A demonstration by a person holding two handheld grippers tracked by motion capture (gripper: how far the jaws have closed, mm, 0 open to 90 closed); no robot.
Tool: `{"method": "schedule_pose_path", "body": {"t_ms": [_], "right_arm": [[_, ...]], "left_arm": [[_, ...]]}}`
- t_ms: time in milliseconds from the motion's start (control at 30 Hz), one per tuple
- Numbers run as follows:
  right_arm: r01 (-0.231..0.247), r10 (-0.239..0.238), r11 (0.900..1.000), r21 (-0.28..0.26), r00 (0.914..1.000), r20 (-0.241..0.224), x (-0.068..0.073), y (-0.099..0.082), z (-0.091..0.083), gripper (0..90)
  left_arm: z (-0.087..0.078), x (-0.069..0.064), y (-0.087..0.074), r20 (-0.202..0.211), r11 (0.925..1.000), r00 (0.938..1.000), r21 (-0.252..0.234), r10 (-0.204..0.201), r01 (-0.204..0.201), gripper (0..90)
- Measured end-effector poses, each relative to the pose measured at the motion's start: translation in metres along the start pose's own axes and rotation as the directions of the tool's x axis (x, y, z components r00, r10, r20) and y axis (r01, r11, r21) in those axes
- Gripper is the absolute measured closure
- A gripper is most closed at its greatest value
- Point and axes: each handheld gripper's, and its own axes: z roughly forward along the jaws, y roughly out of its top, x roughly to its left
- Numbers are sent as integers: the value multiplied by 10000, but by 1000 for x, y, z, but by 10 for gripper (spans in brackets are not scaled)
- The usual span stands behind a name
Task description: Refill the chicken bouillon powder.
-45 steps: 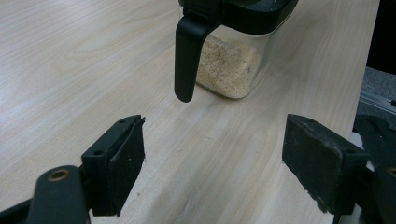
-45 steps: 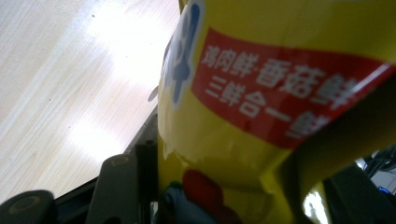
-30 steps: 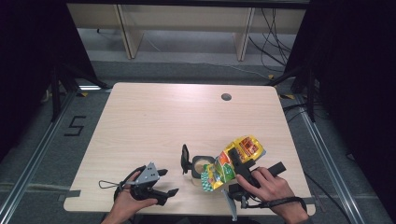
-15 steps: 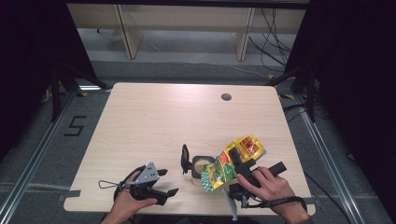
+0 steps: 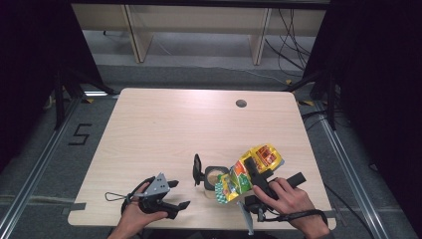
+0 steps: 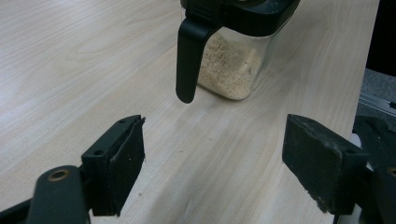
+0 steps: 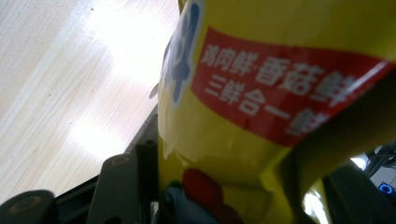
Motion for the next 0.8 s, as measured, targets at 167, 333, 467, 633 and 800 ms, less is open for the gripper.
{"method": "schedule_pose_path", "body": {"t_ms": [167,333,467,633,800], "right_arm": [[16,-16,10000,14,10000,4,-1,0,0,477],[-53,53,10000,77,9999,120,0,-1,-1,477],[-41,41,10000,40,10000,32,-1,-1,-1,477],[-76,76,10000,24,10000,-6,0,-1,-1,477],[-57,57,10000,58,10000,64,-2,-3,-1,477]], "left_arm": [[-1,1,1,-6,9998,9998,17,213,-213,207],[0,1,1,6,9997,9997,-58,235,-235,207],[0,1,1,18,9997,9998,-62,221,-221,207],[0,1,1,9,9997,9997,-53,224,-224,207],[0,1,1,15,9997,9997,-54,236,-236,207]]}}
